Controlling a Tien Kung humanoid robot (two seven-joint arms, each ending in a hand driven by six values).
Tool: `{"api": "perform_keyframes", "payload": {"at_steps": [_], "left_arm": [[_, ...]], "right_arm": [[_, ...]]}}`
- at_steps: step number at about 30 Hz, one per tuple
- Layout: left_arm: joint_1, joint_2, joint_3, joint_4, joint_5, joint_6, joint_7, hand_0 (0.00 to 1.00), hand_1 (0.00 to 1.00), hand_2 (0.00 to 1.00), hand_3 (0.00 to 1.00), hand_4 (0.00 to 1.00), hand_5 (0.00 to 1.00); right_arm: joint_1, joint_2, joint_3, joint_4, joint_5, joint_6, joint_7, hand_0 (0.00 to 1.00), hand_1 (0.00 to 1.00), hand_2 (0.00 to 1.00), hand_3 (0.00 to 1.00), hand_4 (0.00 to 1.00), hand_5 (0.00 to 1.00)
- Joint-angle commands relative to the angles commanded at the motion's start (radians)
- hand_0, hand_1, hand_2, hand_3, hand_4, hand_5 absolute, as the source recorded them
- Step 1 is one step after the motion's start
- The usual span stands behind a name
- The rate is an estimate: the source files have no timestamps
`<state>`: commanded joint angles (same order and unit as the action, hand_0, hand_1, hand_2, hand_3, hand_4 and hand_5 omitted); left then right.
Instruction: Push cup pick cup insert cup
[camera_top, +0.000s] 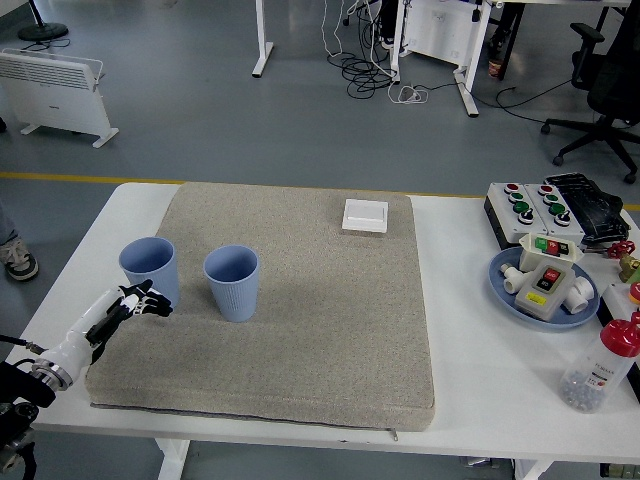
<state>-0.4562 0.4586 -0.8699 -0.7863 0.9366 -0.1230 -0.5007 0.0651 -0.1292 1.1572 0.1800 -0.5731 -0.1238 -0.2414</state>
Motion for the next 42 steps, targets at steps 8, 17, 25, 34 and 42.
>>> {"api": "perform_keyframes", "payload": {"at_steps": [8,17,25,34,42], "left_arm": [[-0.032,-0.014,0.020,0.023,-0.001,-0.003,0.008,0.754,0.570,0.547,0.493,0.554,0.998],[-0.080,-0.029,0.045,0.081,0.010,-0.005,0.017,0.772,0.584,0.554,0.495,0.552,0.998],[-0.112,-0.035,0.059,0.118,0.009,-0.007,0.020,0.791,0.596,0.555,0.497,0.553,0.998],[-0.152,-0.049,0.093,0.179,-0.017,-0.011,0.019,0.792,0.597,0.559,0.498,0.553,0.998],[-0.176,-0.062,0.113,0.204,-0.029,-0.014,0.015,0.801,0.602,0.560,0.499,0.551,0.998]], "right_arm": [[0.002,-0.001,0.000,0.000,0.002,0.001,0.001,0.724,0.648,0.648,0.578,0.125,0.472],[0.004,-0.002,-0.001,0.000,0.002,0.001,0.001,0.723,0.648,0.650,0.577,0.126,0.474],[0.005,-0.002,-0.003,0.000,0.004,0.001,0.000,0.724,0.648,0.650,0.577,0.126,0.474],[0.008,-0.002,-0.005,0.000,0.003,0.001,0.000,0.724,0.648,0.649,0.577,0.126,0.475],[0.008,-0.002,-0.006,0.000,0.002,0.001,-0.001,0.724,0.647,0.650,0.577,0.126,0.475]]}}
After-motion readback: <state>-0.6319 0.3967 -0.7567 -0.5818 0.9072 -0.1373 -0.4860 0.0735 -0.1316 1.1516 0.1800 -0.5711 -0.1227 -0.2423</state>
